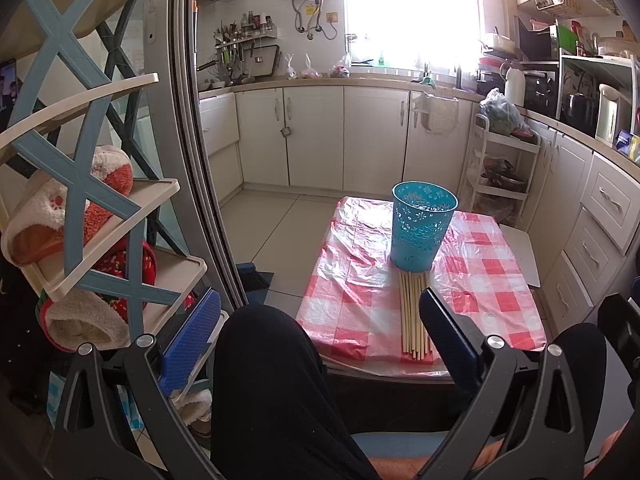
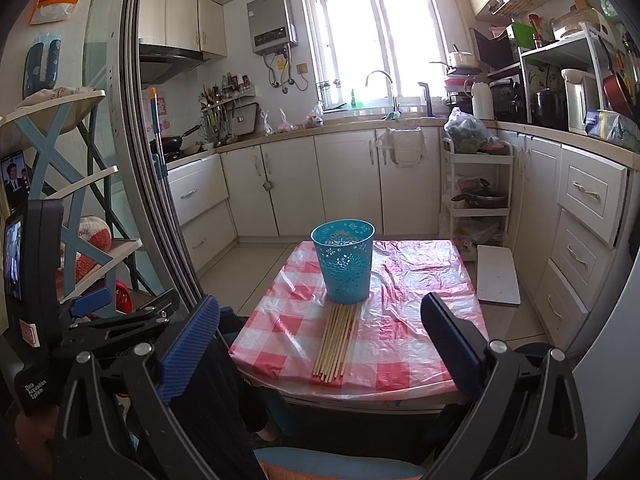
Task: Organize utensils
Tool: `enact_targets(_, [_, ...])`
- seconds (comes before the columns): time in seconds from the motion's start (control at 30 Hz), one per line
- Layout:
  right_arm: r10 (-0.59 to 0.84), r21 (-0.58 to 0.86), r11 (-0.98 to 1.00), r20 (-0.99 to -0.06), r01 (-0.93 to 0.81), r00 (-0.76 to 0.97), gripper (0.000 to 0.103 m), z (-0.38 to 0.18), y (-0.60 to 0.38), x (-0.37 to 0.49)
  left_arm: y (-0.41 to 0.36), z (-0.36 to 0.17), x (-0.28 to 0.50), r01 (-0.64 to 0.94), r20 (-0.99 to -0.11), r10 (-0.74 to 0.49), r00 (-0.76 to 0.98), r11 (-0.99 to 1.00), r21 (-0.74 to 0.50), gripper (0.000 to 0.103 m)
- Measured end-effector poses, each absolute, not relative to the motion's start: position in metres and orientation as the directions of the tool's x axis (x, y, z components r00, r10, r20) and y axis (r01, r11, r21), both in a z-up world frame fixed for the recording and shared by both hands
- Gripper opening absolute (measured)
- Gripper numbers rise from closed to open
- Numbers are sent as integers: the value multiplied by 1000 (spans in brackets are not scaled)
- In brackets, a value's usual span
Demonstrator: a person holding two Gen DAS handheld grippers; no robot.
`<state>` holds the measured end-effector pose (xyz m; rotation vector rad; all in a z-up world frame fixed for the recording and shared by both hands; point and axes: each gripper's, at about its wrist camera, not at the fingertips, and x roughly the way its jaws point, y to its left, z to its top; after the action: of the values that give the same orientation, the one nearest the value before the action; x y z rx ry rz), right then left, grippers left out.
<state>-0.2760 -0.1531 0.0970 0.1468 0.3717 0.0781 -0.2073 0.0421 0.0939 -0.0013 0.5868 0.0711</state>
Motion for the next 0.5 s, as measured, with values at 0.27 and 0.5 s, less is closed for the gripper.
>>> enact_targets(0.27, [104,158,986,-358,-50,928,97,96,-153,-275,41,93,-207,-67,-557,68,828,997,23,96])
enact_targets(0.5, [108,155,986,-364,-54,925,97,94,-151,-273,38,91,-205,-61,-564,65,823,998,26,96])
